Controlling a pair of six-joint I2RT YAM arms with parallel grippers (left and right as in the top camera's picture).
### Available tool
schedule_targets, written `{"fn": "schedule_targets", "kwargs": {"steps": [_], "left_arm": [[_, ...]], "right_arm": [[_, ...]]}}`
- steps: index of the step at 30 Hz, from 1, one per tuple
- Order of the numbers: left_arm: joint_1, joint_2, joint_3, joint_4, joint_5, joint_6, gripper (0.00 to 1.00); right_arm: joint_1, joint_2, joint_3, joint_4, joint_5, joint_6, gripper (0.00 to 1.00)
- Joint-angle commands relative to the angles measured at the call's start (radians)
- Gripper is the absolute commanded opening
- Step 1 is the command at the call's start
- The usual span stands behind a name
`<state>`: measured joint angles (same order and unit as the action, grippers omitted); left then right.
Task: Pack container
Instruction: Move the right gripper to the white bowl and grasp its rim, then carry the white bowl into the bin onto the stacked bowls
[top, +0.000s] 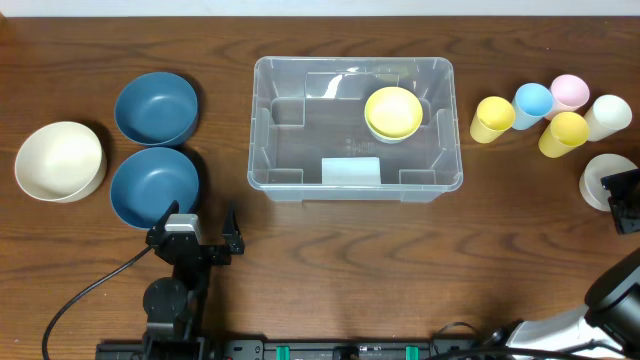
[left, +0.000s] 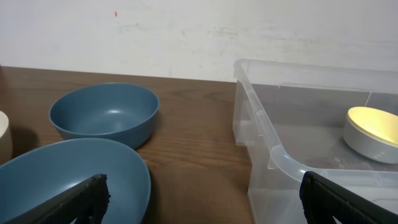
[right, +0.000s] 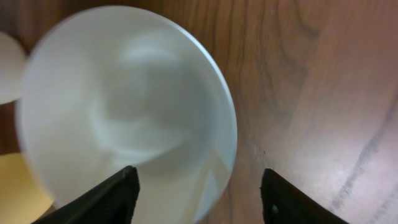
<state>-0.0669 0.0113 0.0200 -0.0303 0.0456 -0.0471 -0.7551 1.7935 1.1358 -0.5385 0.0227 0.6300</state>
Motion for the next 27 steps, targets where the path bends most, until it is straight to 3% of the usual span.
{"fn": "schedule_targets", "kwargs": {"steps": [1,11,19,27], "left_arm": [[0.005,-0.001,-0.016,-0.04,-0.019,0.017,0.98],[0.005,-0.001,-0.016,-0.04,-0.019,0.017,0.98],[0.005,-0.001,-0.016,-0.04,-0.019,0.017,0.98],[0.005,-0.001,-0.016,-0.04,-0.019,0.017,0.98]], "right_arm": [[-0.013,0.051,-0.005,0.015,0.023,-0.007,0.51],[-0.012,0.086,-0.005,-0.022,0.013,-0.003,0.01],[-0.01,0.047,-0.005,-0.175,-0.102,0.002,0.01],[0.047,-0.272,0.025,-0.283,-0.183,-0.047,0.01]]}}
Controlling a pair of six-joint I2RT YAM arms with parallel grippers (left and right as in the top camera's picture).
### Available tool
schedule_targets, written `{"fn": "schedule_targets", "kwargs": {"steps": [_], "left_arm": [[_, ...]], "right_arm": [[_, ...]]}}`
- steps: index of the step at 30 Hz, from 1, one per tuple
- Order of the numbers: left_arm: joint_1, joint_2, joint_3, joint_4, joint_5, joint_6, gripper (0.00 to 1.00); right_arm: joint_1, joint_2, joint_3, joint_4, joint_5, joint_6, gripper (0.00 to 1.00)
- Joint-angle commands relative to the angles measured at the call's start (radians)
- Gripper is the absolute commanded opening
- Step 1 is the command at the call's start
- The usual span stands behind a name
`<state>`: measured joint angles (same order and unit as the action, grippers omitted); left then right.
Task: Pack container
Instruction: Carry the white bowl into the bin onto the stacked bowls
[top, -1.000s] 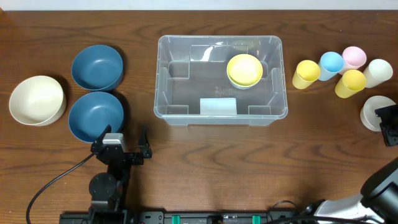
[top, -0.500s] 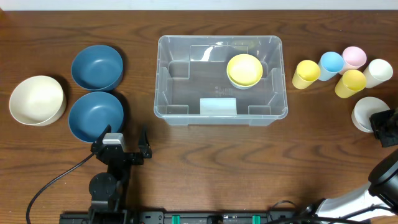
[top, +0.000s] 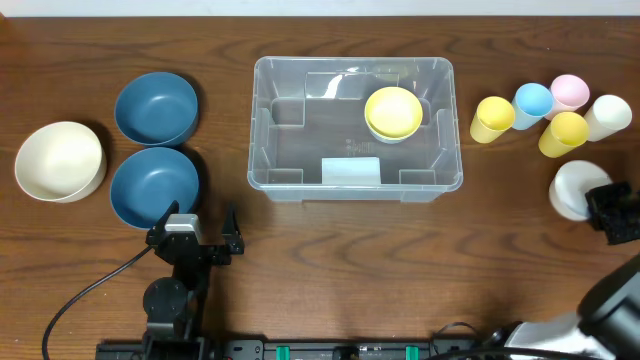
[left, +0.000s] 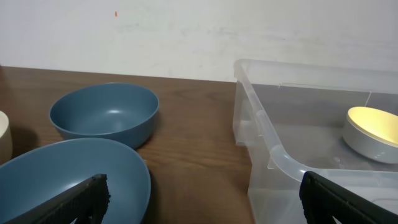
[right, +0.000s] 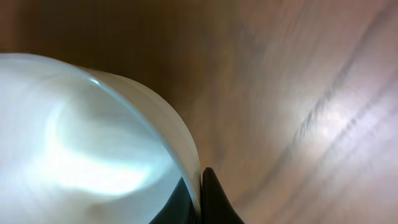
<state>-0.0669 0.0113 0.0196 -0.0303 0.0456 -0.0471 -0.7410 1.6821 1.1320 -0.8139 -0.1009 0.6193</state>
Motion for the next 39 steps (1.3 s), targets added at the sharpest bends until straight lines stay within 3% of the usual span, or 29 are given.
{"fn": "schedule_targets", "kwargs": {"steps": [1,6,10,14,22,31,39], "left_arm": [[0.005,-0.001,-0.016,-0.04,-0.019,0.017,0.98],[0.005,-0.001,-0.016,-0.04,-0.019,0.017,0.98],[0.005,-0.001,-0.016,-0.04,-0.019,0.017,0.98],[0.005,-0.001,-0.016,-0.04,-0.019,0.017,0.98],[0.005,-0.001,-0.016,-0.04,-0.019,0.017,0.98],[0.005,-0.001,-0.016,-0.04,-0.019,0.017,0.98],[0.005,-0.001,-0.016,-0.04,-0.019,0.017,0.98]], "right_arm": [[0.043,-0.208,0.037,-0.005,-0.093,-0.062,0.01],[0.171,-0.438,0.109,0.029,-0.275,-0.154,0.01],[0.37,-0.537,0.128,0.096,-0.258,-0.164,0.01],[0.603,-0.536,0.128,0.154,-0.119,-0.133,0.01],[0.903,-0.288,0.128,0.304,0.109,-0.081,0.01],[0.954,0.036,0.128,0.43,0.126,-0.063,0.01],[0.959,0.186,0.128,0.483,0.116,-0.063,0.01]]}}
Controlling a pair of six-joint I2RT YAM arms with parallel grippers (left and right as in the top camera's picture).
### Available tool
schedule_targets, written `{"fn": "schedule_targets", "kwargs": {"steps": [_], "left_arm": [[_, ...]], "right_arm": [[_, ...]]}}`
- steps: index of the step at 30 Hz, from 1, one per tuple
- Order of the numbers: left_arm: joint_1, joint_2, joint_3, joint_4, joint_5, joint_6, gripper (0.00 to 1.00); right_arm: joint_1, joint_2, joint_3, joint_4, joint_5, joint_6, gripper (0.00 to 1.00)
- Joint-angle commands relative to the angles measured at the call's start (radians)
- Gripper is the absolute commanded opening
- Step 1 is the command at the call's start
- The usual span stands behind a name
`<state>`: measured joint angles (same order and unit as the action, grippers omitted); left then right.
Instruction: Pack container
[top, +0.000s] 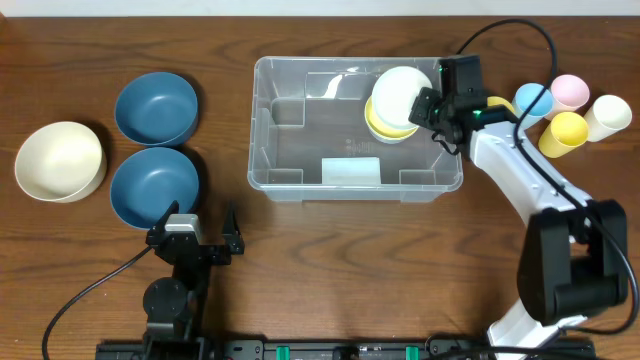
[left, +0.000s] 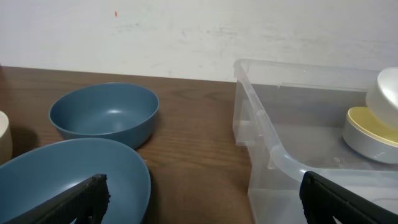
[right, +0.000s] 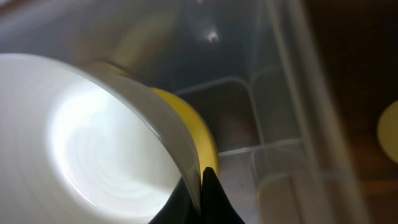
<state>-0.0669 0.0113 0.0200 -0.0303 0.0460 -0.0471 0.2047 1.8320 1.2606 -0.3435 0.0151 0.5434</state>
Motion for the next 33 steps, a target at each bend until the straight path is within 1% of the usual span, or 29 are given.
{"fn": "schedule_targets", "kwargs": {"steps": [1,7,14,16,17,18,19,20,25,28,33], "left_arm": [[0.005,-0.001,-0.016,-0.04,-0.02,0.017,0.98],[0.005,-0.001,-0.016,-0.04,-0.02,0.017,0.98],[0.005,-0.001,-0.016,-0.04,-0.02,0.017,0.98],[0.005,-0.001,-0.016,-0.04,-0.02,0.017,0.98],[0.005,-0.001,-0.016,-0.04,-0.02,0.017,0.98],[0.005,-0.001,-0.016,-0.04,-0.02,0.017,0.98],[0.005,-0.001,-0.016,-0.04,-0.02,0.017,0.98],[0.005,-0.001,-0.016,-0.04,-0.02,0.017,0.98],[0.005,-0.001,-0.016,-0.04,-0.02,0.017,0.98],[0.005,-0.001,-0.016,-0.04,-0.02,0.017,0.98],[0.005,-0.001,-0.016,-0.04,-0.02,0.017,0.98]], "right_arm": [[0.013,0.044,0.0,0.018,-0.005,0.013,0.01],[0.017,0.053,0.0,0.046,-0.039,0.001,0.01],[0.023,0.053,0.0,0.024,-0.049,0.002,0.02],[0.026,0.053,0.0,0.022,-0.05,0.002,0.21],[0.029,0.053,0.0,0.022,-0.053,0.001,0.34],[0.031,0.053,0.001,0.022,-0.058,0.001,0.4],[0.034,0.05,0.004,0.023,-0.072,-0.003,0.43],[0.039,0.047,0.01,0.022,-0.078,-0.007,0.45],[0.07,0.021,0.085,-0.022,-0.089,-0.044,0.45],[0.1,-0.001,0.186,-0.107,-0.098,-0.071,0.45],[0.121,-0.058,0.356,-0.264,-0.092,-0.069,0.47]]}}
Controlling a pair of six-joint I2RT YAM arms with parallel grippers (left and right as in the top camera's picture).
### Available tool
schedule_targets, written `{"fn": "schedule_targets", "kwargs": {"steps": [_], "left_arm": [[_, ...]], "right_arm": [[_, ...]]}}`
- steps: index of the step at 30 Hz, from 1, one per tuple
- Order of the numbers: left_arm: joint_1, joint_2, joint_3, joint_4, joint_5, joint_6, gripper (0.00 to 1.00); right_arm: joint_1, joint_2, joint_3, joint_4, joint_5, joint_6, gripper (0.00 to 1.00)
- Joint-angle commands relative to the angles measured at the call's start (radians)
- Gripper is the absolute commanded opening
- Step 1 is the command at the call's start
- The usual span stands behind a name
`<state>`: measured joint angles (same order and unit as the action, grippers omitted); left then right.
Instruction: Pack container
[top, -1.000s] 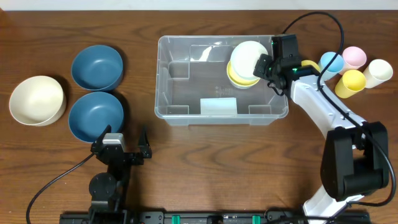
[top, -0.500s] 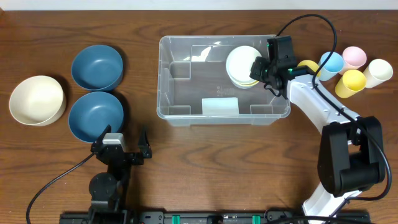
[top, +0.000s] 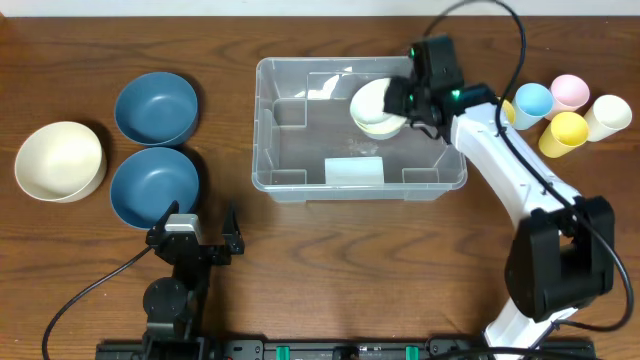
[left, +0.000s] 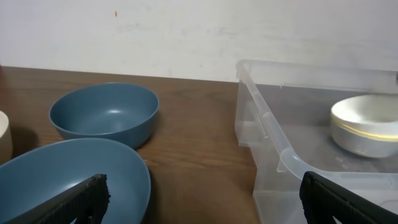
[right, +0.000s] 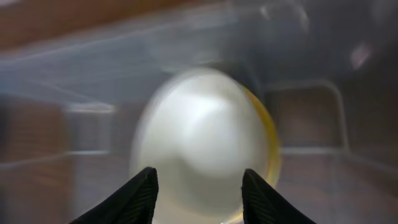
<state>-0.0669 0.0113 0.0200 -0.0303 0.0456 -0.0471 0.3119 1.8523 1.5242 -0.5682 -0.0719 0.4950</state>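
The clear plastic container (top: 300, 150) stands mid-table. Inside it, at the back right, a white bowl (top: 374, 102) sits nested in a yellow bowl (right: 271, 146); in the left wrist view the white bowl (left: 365, 118) rests upright with a thin yellow rim showing. My right gripper (top: 412, 100) hangs open just above the white bowl (right: 199, 134), its fingers (right: 138, 194) apart with nothing between them. My left gripper (top: 200, 232) rests open near the front edge beside the blue bowls, holding nothing.
Two blue bowls (top: 155, 107) (top: 153, 186) and a cream bowl (top: 59, 160) stand left of the container. Several small cups, blue (top: 533, 100), pink (top: 570, 90), yellow (top: 565, 130) and white (top: 607, 115), cluster at the right. A pale rectangle (top: 350, 170) lies on the container floor.
My right gripper was shut on the white bowl's rim, holding it tilted over the yellow bowl. Now the white bowl lies nested in the yellow one and the gripper is open. The stack sits slightly further left.
My right gripper stood open at the white bowl's rim by the table's right edge. Then it was shut on the rim. Then it held the bowl inside the container over the yellow bowl, and now the bowl is let go there. The left arm stayed still.
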Motion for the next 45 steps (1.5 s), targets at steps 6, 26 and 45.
{"fn": "schedule_targets", "kwargs": {"steps": [6,26,45], "left_arm": [[0.005,-0.001,-0.016,-0.04,-0.019,0.017,0.98],[0.005,-0.001,-0.016,-0.04,-0.019,0.017,0.98],[0.005,-0.001,-0.016,-0.04,-0.019,0.017,0.98]], "right_arm": [[-0.022,-0.164,0.229,-0.22,0.055,-0.011,0.48],[0.132,0.011,0.239,-0.278,0.023,-0.227,0.36],[0.213,0.305,0.239,-0.099,-0.007,-0.26,0.34]]}}
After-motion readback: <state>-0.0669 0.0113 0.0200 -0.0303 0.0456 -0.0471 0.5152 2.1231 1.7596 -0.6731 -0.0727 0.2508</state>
